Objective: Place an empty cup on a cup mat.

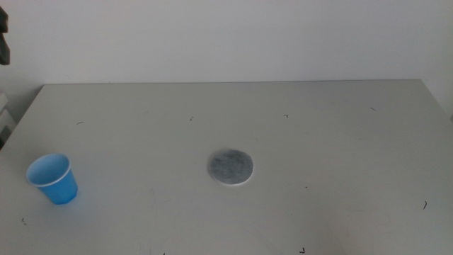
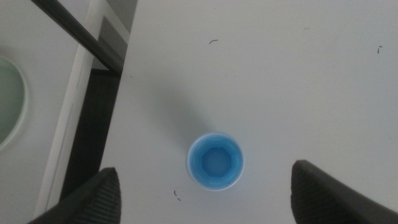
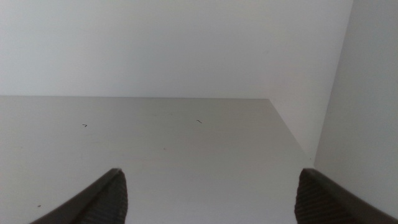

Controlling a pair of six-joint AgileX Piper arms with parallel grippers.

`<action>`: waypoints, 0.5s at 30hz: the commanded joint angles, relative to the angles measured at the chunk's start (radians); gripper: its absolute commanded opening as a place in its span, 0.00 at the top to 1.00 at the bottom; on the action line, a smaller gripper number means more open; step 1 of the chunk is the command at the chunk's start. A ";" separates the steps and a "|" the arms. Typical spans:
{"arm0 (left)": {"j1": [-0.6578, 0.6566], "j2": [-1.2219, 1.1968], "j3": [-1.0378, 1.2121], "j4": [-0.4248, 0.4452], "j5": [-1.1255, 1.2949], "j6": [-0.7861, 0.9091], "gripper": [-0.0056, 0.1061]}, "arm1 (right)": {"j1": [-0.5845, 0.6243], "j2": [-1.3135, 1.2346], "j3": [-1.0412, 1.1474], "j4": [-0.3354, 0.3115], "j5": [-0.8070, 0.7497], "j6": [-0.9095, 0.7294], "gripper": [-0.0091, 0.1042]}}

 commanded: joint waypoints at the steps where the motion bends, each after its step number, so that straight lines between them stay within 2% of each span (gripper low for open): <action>1: 0.045 0.003 -0.029 -0.058 -0.013 0.017 0.01 | -0.001 -0.019 -0.012 -0.009 -0.078 -0.008 0.09; 4: 0.121 0.033 -0.024 -0.168 0.001 0.125 0.01 | 0.000 -0.019 -0.012 -0.009 -0.078 -0.008 0.09; 6: 0.154 0.047 -0.012 -0.205 -0.004 0.173 0.01 | 0.000 -0.019 -0.012 -0.009 -0.078 -0.008 0.09; 15: 0.252 0.134 0.089 -0.207 -0.038 0.307 0.01 | 0.000 -0.019 -0.012 -0.009 -0.078 -0.008 0.09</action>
